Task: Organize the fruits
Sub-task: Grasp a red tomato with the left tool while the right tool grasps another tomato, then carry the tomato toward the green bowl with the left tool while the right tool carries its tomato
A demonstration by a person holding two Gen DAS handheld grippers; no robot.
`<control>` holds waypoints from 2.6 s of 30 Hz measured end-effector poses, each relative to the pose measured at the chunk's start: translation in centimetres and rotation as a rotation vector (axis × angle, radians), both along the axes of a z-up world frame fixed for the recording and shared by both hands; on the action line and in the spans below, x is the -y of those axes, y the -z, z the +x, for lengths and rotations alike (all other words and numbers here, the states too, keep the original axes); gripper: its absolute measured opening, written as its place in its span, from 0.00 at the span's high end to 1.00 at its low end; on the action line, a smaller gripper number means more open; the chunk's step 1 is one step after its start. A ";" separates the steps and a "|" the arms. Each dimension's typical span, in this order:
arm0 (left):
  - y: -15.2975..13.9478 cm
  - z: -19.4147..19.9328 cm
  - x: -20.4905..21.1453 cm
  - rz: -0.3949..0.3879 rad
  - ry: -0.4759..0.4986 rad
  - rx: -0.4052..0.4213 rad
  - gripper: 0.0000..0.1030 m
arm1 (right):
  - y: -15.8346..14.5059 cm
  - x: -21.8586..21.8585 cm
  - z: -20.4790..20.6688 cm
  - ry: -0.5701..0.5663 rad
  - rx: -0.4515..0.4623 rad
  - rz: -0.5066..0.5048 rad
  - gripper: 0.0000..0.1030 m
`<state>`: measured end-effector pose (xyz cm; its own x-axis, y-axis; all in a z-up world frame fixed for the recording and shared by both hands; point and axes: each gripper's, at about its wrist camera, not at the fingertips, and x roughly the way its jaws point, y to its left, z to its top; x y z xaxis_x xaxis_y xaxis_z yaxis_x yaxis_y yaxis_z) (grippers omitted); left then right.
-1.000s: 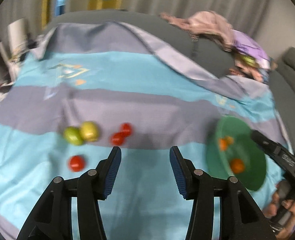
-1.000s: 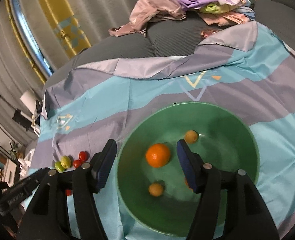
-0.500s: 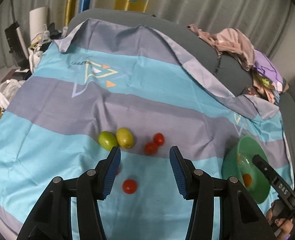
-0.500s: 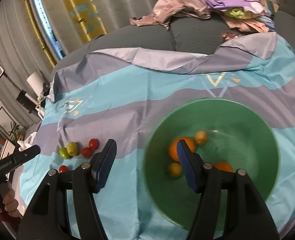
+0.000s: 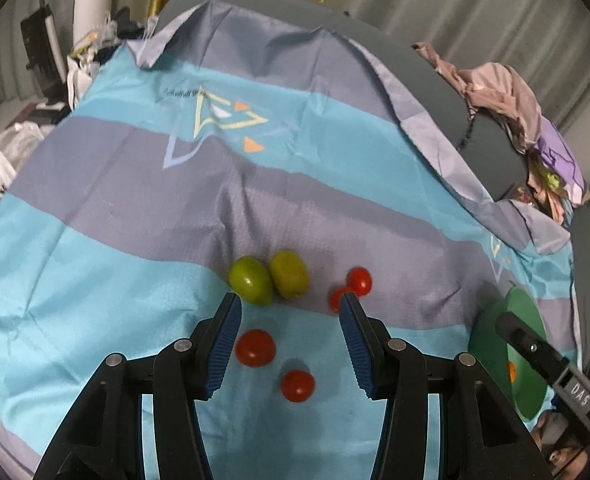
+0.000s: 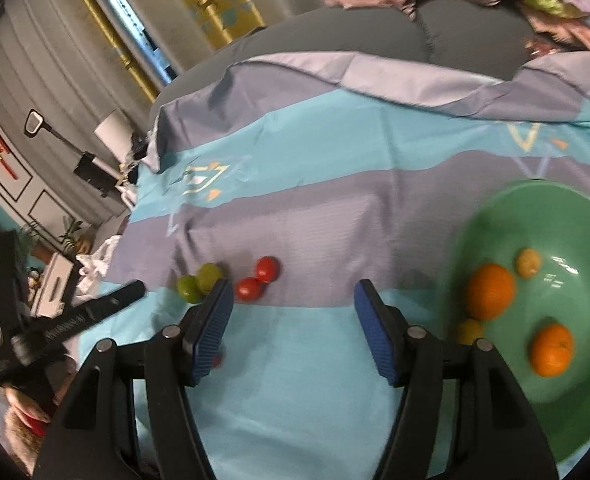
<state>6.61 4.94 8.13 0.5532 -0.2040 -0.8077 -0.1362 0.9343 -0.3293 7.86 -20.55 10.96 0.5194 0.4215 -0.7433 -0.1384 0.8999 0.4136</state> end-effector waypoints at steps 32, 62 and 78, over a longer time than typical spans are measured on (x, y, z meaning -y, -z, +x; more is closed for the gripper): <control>6.7 1.1 -0.1 0.020 -0.047 -0.295 0.67 | 9.0 -10.9 6.7 -0.108 -0.237 -0.160 0.69; -0.1 -2.1 7.9 0.102 0.155 0.038 0.69 | 0.7 -0.9 -3.2 0.001 0.029 0.008 0.72; -3.9 -5.4 14.0 0.034 0.334 0.206 0.69 | -2.7 5.0 -6.3 0.132 0.151 0.023 0.72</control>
